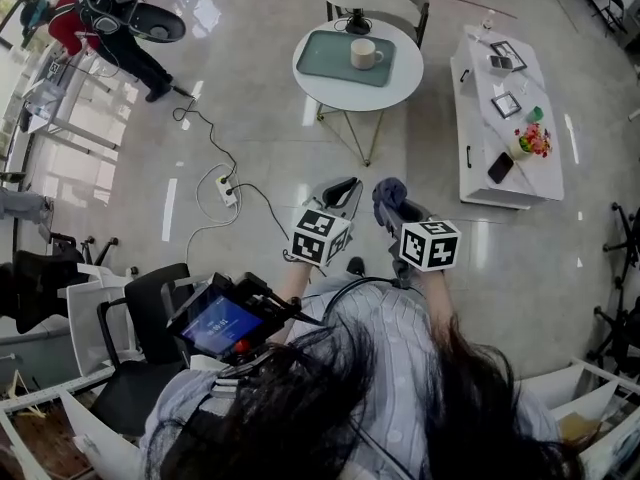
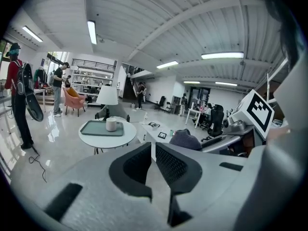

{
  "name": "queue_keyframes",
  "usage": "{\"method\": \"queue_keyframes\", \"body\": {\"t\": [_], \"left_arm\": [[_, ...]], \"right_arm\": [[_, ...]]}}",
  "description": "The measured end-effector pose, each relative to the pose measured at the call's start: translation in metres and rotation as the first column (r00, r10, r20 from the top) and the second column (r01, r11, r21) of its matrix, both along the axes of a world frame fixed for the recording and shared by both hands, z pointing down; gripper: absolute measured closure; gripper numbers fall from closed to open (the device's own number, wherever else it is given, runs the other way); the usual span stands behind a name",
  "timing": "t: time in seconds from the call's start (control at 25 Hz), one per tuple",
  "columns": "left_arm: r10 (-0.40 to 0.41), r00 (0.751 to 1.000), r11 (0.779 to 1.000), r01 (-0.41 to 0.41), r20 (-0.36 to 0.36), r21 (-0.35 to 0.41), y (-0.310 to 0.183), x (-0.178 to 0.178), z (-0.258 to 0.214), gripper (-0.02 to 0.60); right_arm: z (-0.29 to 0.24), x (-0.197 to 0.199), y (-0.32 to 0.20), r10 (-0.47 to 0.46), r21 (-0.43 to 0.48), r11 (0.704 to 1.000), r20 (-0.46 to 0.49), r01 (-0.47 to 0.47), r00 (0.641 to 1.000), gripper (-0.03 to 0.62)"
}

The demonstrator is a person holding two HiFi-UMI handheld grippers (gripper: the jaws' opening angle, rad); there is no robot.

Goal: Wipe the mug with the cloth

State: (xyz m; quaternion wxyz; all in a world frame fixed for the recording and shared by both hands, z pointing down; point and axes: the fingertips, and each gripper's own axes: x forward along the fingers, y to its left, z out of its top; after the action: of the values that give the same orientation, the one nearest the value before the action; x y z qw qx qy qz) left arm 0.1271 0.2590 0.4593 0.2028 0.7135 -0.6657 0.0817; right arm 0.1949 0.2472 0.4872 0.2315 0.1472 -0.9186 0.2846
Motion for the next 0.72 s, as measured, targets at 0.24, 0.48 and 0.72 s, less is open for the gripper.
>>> {"method": "queue_keyframes", "body": {"t": [0.24,0.48,0.72], "left_arm": [[0.001,1.0,1.0,-0.002,-0.03,-0.025,-0.002,-0.007,0.013,0.561],[-0.017,0.999,0.999,0.015,-0.047,-0.037,-0.024,-0.023,0.02,0.561],[-0.036,0.999,0.998,0.035,-0.038,-0.046,-0.066,-0.046,0.024,0.561]], "right_arm": [[0.008,-0.006,-0.006,0.011,-0.017,1.0,-0.018,-0.012,1.0,0.496],[0.013,-0.02,-0.026,0.001,-0.031,1.0,-0.027,-0.002,1.0,0.496],[0.017,-0.045,-0.072,-0.027,-0.036,0.999,-0.029,0.026,0.999,0.496]]}}
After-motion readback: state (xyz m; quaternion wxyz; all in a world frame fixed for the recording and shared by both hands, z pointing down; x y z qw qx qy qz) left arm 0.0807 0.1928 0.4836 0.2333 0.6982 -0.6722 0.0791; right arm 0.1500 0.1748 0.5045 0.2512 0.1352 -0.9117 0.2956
